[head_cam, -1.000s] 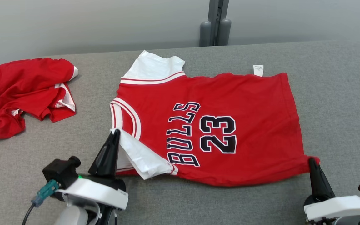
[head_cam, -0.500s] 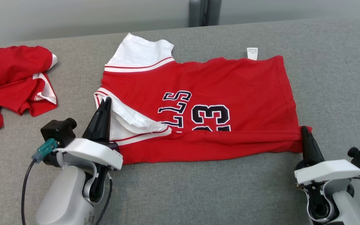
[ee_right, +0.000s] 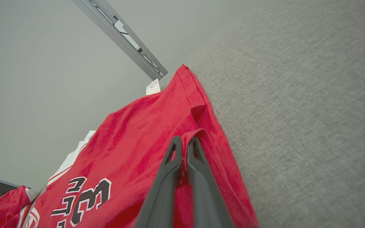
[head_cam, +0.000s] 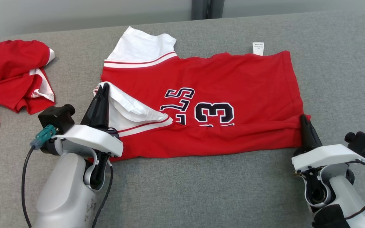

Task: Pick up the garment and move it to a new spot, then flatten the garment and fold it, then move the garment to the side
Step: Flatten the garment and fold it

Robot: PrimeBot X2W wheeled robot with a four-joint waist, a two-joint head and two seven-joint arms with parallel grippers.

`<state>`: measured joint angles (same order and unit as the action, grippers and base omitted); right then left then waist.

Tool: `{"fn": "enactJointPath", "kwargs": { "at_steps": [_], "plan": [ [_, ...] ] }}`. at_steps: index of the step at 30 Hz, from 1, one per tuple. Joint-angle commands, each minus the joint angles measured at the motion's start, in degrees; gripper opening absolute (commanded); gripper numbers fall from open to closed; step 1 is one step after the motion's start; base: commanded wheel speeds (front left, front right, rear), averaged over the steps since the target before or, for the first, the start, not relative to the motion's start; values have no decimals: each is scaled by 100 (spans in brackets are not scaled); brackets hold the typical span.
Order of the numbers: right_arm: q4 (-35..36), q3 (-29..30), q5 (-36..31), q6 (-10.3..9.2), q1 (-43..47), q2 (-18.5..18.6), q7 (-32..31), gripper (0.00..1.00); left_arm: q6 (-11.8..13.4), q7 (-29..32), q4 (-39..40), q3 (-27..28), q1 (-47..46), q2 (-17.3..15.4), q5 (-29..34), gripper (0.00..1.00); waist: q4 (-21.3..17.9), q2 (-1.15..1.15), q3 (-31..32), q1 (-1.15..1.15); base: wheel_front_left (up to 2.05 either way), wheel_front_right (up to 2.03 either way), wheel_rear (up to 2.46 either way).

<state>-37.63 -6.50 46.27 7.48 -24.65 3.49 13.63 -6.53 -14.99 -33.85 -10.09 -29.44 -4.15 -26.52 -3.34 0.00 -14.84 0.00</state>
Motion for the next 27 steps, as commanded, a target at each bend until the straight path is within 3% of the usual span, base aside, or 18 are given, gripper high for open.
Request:
{"fn": "enactJointPath", "kwargs": {
  "at_steps": [1, 3, 4, 7, 8, 9, 10, 11, 12, 13, 14, 22, 27],
  "plan": [
    [-37, -14, -26, 3, -86, 27, 44, 0, -24, -25, -62, 36, -107, -9, 50, 0, -4, 0, -11, 0, 0, 0, 0],
    [-132, -34, -33, 3, -170, 22, 64, 0, -32, -25, -207, 73, -203, 5, 120, 0, -16, 0, -26, 0, 0, 0, 0],
    [-170, -47, -39, 3, -211, 18, 73, 5, -35, -26, -290, 83, -247, 13, 135, 0, -28, 0, -37, 0, 0, 0, 0],
    [-323, -72, -103, 3, -331, 14, 80, 43, -35, -26, -582, 67, -361, 33, 191, 0, -52, 0, -53, 0, 0, 0, 0],
    [-395, -88, -127, 3, -370, 11, 79, 76, -38, -26, -685, 43, -412, 34, 225, 0, -55, 0, -55, 0, 0, 0, 0],
    [-454, -117, -156, 3, -419, 7, 63, 100, -39, -26, -781, 35, -466, 36, 242, 0, -58, 0, -56, 0, 0, 0, 0],
    [-501, -127, -161, 3, -469, 7, 68, 100, -42, -26, -858, 41, -516, 42, 243, 0, -62, 0, -59, 0, 0, 0, 0],
    [-541, -135, -164, 3, -513, 7, 76, 100, -45, -26, -922, 52, -560, 50, 244, 11, -65, 0, -59, 0, 0, 0, 0],
    [-578, -149, -171, 3, -555, 3, 83, 100, -46, -26, -957, 81, -589, 57, 251, 32, -67, 0, -60, 0, 0, 0, 0],
    [-607, -167, -168, 3, -600, -2, 89, 100, -46, -26, -967, 114, -611, 63, 271, 76, -69, 0, -62, 0, 0, 0, 0],
    [-635, -175, -155, 3, -640, -5, 95, 100, -47, -26, -978, 144, -622, 69, 284, 100, -69, 0, -65, 0, 0, 0, 0],
    [-732, -137, -279, 3, -866, 140, 131, 100, -77, -26, -739, 354, -400, 93, 309, 100, 21, 0, 13, 0, 0, 0, 0],
    [-441, 146, -761, 3, -682, 329, 167, 100, -86, -20, -462, 455, -20, 94, 244, 100, 98, 0, 160, 0, 0, 0, 0]
  ]
}}
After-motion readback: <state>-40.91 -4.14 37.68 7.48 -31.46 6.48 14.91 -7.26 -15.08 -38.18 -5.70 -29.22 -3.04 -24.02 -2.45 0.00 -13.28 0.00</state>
